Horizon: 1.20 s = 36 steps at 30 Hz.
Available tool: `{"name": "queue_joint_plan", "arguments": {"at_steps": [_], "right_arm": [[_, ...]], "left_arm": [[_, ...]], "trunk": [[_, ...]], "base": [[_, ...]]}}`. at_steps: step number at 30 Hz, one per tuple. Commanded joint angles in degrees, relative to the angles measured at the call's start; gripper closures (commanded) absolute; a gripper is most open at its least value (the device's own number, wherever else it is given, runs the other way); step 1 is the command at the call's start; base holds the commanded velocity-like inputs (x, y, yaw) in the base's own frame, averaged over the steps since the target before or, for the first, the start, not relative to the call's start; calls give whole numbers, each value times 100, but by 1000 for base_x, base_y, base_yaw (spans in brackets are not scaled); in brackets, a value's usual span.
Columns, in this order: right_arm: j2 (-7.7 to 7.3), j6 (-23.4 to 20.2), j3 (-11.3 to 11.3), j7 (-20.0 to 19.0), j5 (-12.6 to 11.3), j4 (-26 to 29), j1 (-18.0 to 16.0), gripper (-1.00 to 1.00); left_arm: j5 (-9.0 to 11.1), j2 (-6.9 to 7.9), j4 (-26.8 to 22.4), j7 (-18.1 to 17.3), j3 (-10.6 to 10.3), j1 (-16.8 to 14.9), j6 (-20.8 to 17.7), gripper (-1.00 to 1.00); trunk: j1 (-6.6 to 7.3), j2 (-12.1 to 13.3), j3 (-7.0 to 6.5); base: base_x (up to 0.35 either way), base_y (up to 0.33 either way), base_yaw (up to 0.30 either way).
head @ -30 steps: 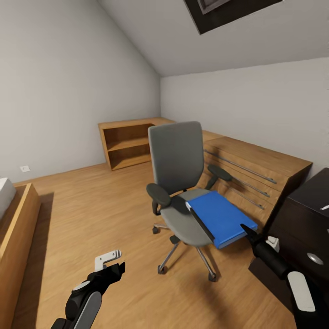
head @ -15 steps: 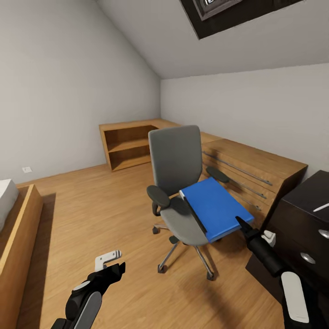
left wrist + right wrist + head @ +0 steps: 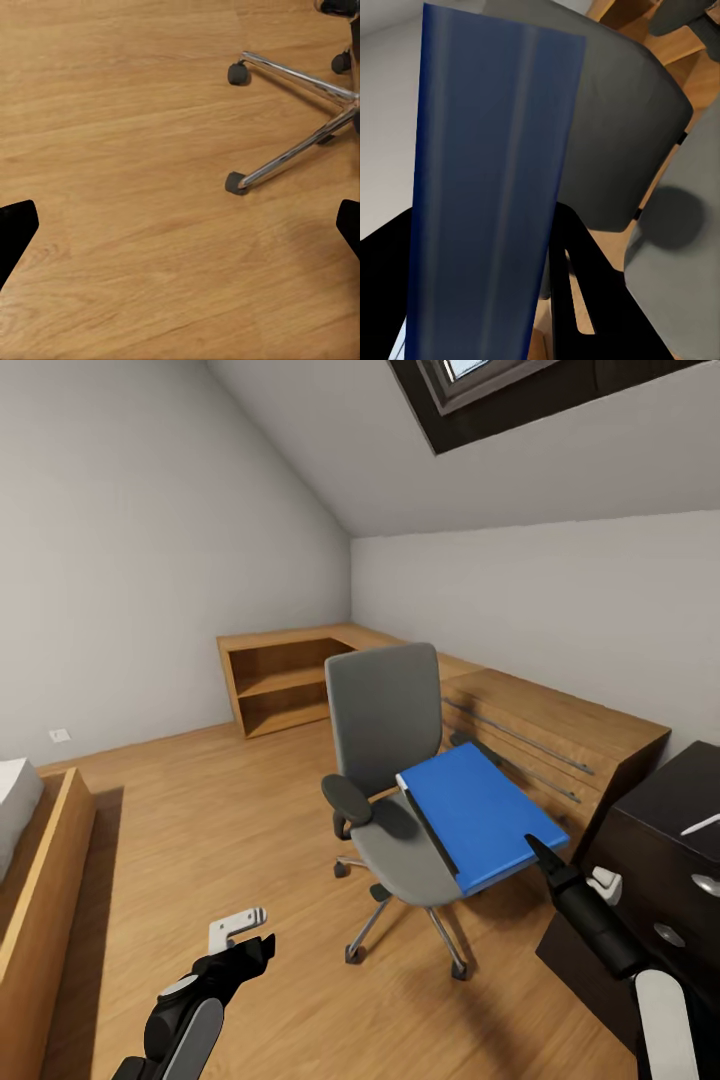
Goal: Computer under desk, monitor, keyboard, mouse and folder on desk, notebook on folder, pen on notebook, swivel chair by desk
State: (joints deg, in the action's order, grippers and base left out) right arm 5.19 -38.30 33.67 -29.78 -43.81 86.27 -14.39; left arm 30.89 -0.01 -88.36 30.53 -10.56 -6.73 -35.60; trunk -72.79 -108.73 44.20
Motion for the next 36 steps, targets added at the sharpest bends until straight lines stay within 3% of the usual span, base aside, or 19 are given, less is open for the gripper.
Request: {"name": "queue_joint_plan", "arguments": {"at_steps": [1, 9, 12, 13, 17, 36], "right_arm": [[0, -42, 19, -11, -11, 2, -5, 100], [-2, -59, 31, -17, -14, 12, -2, 100], [-1, -46, 53, -18, -14, 12, -2, 100], [0, -60, 63, -24, -8, 15, -2, 100], [5, -47, 202, -19, -13, 13, -2, 100], [9, -12, 268, -19, -14, 20, -2, 100]], "left_arm": [[58, 1, -8, 53, -6, -4, -9, -100], [56, -3, -15, 45, -25, -4, -3, -100], [51, 4, -30, 48, -156, -4, -1, -100], [49, 17, -54, 58, -323, -5, 43, -100], [49, 18, -71, 59, -443, -12, 52, -100], [49, 18, -77, 59, -474, -12, 53, -100]], "trunk": [[23, 39, -13], [199, 360, -157], [265, 480, -211], [287, 520, -229], [375, 681, -300], [792, 1443, -641]], "base": [[0, 0, 0], [0, 0, 0], [0, 0, 0], [0, 0, 0], [0, 0, -76], [0, 0, -259]]}}
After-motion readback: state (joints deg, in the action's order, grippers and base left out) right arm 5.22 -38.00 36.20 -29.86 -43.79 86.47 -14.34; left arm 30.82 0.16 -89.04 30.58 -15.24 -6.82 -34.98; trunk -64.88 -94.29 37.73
